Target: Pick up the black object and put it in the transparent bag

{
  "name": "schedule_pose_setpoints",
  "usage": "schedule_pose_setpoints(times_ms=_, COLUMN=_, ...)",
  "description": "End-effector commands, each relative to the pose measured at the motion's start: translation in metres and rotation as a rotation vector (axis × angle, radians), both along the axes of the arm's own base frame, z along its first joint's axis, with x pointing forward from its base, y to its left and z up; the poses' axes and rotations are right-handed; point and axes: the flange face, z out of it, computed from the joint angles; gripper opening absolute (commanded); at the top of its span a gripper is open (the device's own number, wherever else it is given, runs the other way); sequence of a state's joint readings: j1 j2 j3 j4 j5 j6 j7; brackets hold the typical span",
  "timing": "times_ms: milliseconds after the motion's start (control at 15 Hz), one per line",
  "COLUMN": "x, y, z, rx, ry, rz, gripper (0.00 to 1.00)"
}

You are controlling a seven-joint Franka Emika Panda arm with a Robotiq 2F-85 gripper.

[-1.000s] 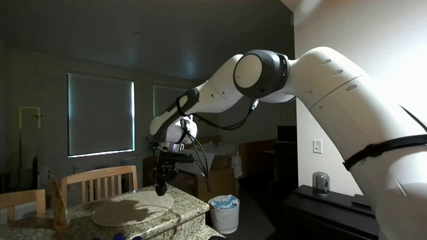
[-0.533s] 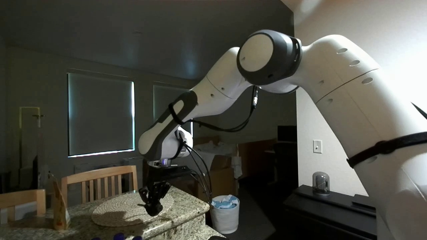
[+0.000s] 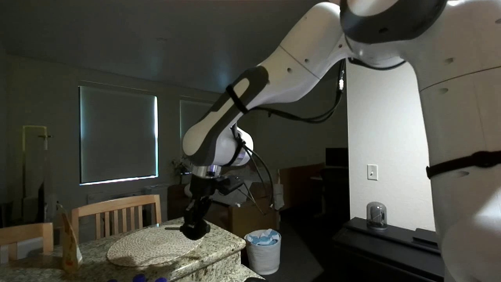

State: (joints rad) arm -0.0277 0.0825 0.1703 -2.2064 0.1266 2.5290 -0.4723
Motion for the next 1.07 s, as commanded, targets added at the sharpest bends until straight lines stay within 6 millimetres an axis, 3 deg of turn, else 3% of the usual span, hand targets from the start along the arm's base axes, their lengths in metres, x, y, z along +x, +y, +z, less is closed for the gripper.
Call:
schedule_pose_setpoints(times_ms=0, x=-0.01, y=-0.002, z=0.007, rx=0.003, ry=0.001, rz=0.04, gripper=0.1)
schedule_pose_setpoints(times_ms=267, x=-0.025, y=-0.004, z=0.022, rx=0.001, ry=-0.005, rz=0.096, gripper=0.1)
schedule_pose_setpoints(times_ms=733, x=-0.054, y=-0.022, z=-0.028, rx=0.043, ry=0.08, rz=0.042, gripper=0.1)
schedule_pose_setpoints(times_ms=1000, x=-0.072, y=-0.029, z=-0.071, rx=0.077, ry=0.21, rz=0.017, gripper=0.09)
